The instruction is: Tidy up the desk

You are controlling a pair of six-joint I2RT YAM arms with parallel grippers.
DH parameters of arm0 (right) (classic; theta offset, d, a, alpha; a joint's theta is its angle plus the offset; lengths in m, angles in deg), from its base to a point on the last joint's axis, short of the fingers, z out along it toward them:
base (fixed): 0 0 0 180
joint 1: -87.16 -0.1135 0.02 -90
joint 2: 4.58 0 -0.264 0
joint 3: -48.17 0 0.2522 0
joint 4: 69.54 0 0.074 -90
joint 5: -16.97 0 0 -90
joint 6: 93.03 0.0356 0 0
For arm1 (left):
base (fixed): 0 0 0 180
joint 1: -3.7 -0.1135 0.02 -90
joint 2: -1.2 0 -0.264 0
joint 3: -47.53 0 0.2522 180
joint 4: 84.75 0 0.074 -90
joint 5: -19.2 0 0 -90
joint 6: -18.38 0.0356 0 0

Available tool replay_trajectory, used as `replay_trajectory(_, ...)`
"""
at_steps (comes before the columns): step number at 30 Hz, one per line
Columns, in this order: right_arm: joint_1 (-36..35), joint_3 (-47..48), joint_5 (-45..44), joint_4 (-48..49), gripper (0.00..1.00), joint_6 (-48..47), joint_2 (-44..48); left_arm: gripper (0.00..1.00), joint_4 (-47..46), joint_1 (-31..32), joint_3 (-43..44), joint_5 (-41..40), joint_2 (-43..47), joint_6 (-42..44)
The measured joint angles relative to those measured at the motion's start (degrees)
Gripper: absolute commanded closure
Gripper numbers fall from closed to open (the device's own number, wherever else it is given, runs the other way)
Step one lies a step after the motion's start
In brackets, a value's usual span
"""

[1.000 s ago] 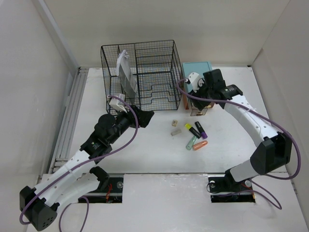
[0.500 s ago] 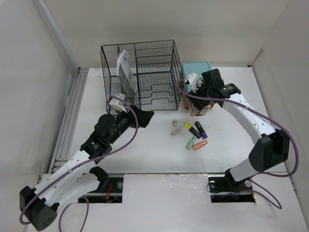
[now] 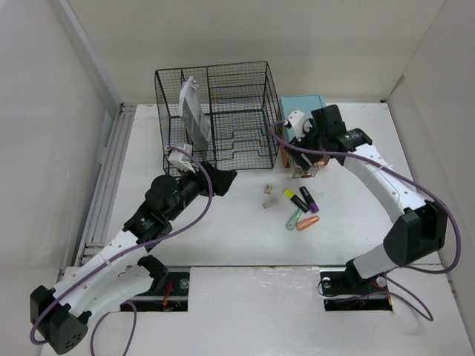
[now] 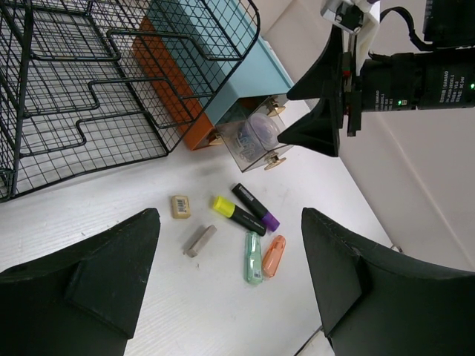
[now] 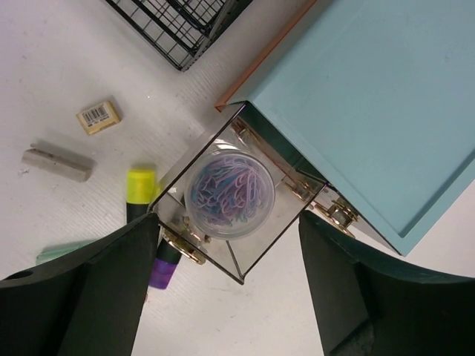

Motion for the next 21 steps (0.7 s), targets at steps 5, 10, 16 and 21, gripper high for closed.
replay_trajectory(5, 0.46, -0.35, 2.47, 0.5, 0.84, -0.46, 1.64, 0.26, 0.0, 0.0, 0.0, 0.0, 0.02, 0.0)
replay_trajectory(10, 2.67, -1.22, 14.64, -1.95, 1.0, -7.26, 5.01, 0.26, 0.04, 0.0, 0.0, 0.0, 0.02, 0.0)
replay_trajectory(16, 3.69, -2.16, 24.72, -12.76, 1.0, -22.14, 5.75, 0.26, 0.04, 0.0, 0.0, 0.0, 0.02, -0.02)
replay_trajectory(21, 3.78, -6.16, 23.39, -14.62, 1.0, -25.86, 2.8, 0.26, -0.02, 0.0, 0.0, 0.02, 0.02, -0.02)
